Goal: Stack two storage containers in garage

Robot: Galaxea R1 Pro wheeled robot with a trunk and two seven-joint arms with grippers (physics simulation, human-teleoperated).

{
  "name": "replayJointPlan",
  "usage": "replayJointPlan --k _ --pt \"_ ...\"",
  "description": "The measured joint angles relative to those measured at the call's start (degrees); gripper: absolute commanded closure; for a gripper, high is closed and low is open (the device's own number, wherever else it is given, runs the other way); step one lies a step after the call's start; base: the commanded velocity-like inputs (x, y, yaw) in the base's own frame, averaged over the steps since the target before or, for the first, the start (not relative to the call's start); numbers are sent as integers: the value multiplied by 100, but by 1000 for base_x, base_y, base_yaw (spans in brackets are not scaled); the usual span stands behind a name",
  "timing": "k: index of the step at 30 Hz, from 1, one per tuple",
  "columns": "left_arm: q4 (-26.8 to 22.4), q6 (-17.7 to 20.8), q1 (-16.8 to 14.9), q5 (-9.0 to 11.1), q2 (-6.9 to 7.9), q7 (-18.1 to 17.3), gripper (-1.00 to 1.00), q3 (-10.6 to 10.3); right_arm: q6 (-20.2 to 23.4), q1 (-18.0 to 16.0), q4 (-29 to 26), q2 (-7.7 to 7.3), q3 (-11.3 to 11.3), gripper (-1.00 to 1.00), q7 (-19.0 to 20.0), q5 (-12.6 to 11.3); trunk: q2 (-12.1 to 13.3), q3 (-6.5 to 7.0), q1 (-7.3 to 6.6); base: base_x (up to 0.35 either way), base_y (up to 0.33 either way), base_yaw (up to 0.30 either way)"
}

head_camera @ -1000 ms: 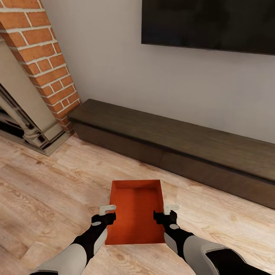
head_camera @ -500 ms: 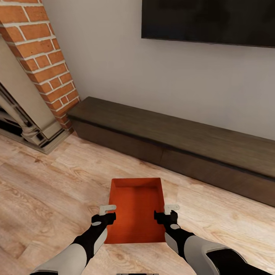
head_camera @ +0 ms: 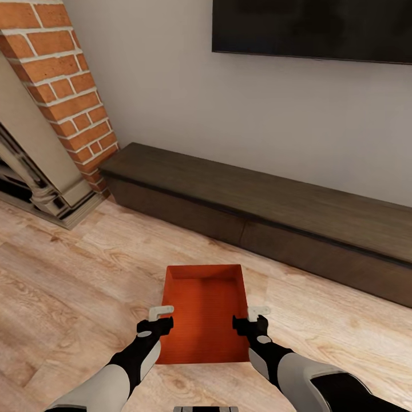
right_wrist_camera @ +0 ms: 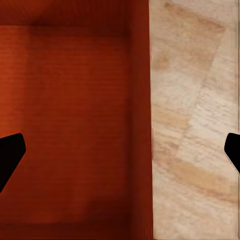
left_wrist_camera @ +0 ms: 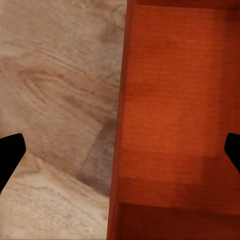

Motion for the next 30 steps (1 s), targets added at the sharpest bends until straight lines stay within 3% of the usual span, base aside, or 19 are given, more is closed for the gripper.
replayJointPlan --k 8,30 --pt "-5 -16 0 -8 11 8 -100 -3 0 0 0 -96 2 -100 0 1 0 0 0 0 0 0" --pt "64 -28 0 -10 15 2 -100 -1 0 0 0 -105 5 -100 0 -1 -39 -17 21 0 0 0"
